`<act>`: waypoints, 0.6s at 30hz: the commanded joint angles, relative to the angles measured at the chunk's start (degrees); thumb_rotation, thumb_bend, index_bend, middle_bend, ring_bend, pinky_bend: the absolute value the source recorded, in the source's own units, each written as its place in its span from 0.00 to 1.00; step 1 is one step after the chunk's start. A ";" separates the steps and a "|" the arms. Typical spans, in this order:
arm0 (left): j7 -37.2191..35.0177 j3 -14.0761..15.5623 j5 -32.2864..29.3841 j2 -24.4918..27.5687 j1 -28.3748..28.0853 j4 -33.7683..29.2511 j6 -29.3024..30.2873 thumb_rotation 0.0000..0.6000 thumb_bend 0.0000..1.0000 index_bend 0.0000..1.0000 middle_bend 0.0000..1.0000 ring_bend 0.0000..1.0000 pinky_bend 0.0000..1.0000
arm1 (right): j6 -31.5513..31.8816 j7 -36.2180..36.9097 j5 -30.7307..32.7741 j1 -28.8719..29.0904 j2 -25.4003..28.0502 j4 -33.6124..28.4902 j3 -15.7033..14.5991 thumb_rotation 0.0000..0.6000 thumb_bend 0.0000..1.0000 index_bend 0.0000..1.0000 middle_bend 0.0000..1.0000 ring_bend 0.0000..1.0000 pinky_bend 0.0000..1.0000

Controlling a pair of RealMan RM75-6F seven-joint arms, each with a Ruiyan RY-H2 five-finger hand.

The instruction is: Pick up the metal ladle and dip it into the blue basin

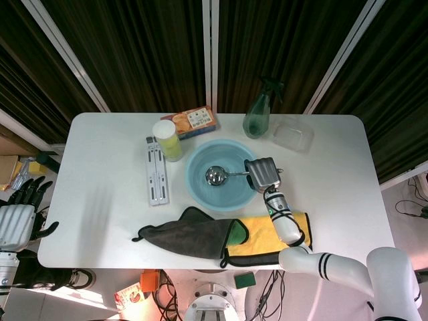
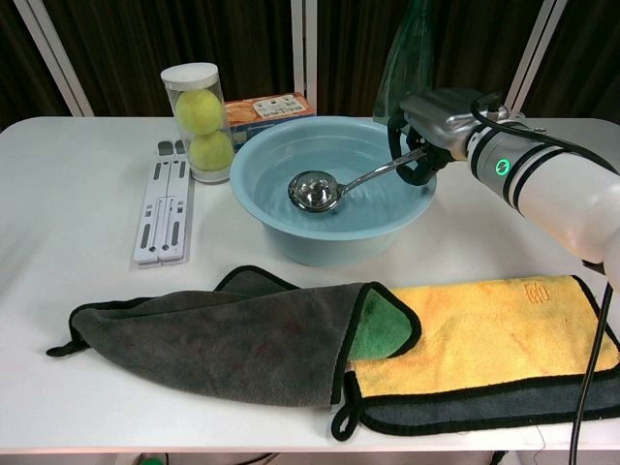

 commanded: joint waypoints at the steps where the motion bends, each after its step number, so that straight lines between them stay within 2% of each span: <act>1: -0.11 0.01 0.00 0.04 -0.06 0.02 -0.15 1.00 0.14 0.13 0.04 0.02 0.18 | -0.47 -1.92 2.85 0.24 0.90 -2.30 0.73 1.00 0.58 0.90 0.75 0.75 0.86; 18: -0.54 0.16 -0.16 0.15 -0.50 0.02 -1.28 1.00 0.14 0.13 0.04 0.02 0.18 | -0.30 -7.04 15.35 2.24 4.96 -10.10 2.14 1.00 0.58 0.90 0.75 0.75 0.86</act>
